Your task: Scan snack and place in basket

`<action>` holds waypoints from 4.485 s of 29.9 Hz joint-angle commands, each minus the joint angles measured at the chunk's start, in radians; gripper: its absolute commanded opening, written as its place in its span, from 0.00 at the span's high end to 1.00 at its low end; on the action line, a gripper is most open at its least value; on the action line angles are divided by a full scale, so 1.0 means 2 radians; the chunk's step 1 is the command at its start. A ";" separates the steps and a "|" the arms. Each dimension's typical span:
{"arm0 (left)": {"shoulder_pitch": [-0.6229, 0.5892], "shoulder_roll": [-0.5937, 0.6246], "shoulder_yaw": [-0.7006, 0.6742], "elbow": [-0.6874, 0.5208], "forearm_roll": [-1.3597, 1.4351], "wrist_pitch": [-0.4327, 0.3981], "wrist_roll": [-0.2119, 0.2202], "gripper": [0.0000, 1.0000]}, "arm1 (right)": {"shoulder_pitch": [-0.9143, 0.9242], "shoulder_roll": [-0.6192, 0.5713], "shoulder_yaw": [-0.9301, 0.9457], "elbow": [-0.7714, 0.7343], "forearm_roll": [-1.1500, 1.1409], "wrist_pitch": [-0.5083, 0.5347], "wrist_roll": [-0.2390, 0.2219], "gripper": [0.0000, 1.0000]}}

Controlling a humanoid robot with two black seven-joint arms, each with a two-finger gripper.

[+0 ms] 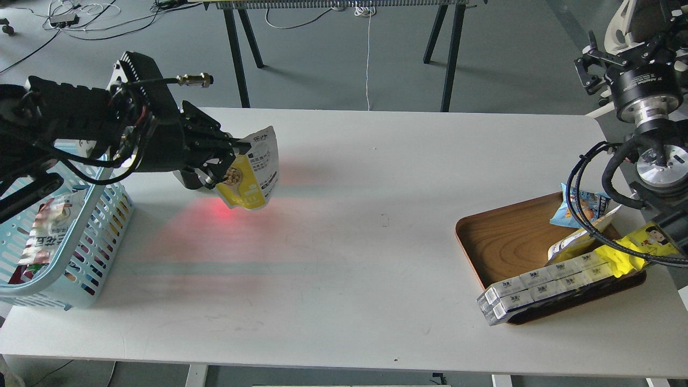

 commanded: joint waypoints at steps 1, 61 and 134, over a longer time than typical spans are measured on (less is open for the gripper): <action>0.006 0.003 0.000 0.015 0.000 0.000 0.000 1.00 | 0.000 0.000 0.000 0.000 0.000 0.000 0.000 0.01; 0.007 0.394 0.166 0.011 -0.015 0.258 -0.036 0.94 | -0.006 -0.018 0.011 0.001 0.000 0.003 0.000 0.01; -0.020 -0.293 -0.109 0.536 -1.280 0.000 0.072 0.01 | 0.041 0.068 0.077 -0.128 -0.001 0.029 -0.081 0.01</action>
